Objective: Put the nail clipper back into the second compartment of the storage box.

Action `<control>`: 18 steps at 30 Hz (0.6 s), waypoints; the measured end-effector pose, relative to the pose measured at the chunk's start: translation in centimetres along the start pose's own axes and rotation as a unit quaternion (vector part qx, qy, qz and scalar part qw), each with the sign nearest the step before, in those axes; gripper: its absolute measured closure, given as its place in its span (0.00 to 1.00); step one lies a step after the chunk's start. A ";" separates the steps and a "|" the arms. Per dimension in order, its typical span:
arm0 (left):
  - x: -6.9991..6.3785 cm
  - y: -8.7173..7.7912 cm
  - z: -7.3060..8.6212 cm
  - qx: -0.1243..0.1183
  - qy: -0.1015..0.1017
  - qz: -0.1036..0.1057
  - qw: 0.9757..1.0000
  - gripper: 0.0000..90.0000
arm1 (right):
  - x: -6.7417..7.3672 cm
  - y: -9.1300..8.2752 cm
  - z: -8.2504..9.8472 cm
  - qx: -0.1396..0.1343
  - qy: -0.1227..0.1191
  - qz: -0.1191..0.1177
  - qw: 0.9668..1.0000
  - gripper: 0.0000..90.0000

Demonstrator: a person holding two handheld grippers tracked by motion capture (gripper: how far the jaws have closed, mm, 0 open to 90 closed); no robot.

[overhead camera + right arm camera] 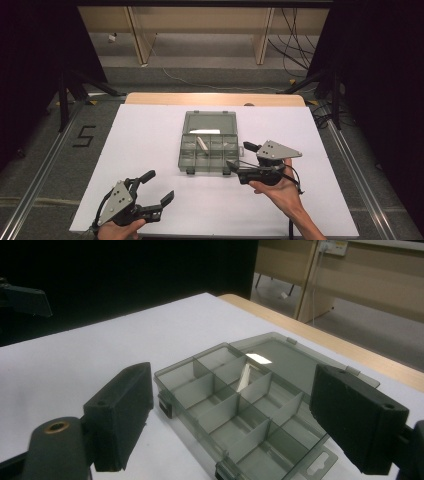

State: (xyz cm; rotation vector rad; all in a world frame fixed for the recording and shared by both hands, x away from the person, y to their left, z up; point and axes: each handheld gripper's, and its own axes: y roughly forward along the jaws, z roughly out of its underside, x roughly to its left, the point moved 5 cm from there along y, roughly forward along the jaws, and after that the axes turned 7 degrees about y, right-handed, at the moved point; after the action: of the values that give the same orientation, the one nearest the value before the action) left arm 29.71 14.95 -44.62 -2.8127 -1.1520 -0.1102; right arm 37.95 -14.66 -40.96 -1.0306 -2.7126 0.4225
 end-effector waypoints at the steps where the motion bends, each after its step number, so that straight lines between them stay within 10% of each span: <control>1: 0.0 0.0 0.0 0.000 0.000 0.000 1.000 0.18 | 0.2 -0.1 0.1 0.002 0.008 -0.009 1.000 0.21; 18: 0.0 0.0 0.0 0.000 0.001 0.001 1.000 0.18 | 0.1 -1.5 1.5 -0.010 0.008 -0.004 1.000 0.19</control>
State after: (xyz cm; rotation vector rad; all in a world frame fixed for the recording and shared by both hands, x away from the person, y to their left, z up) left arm 29.71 14.93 -44.63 -2.8129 -1.1478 -0.1131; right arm 36.49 -15.96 -41.84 -1.0223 -2.7107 0.3853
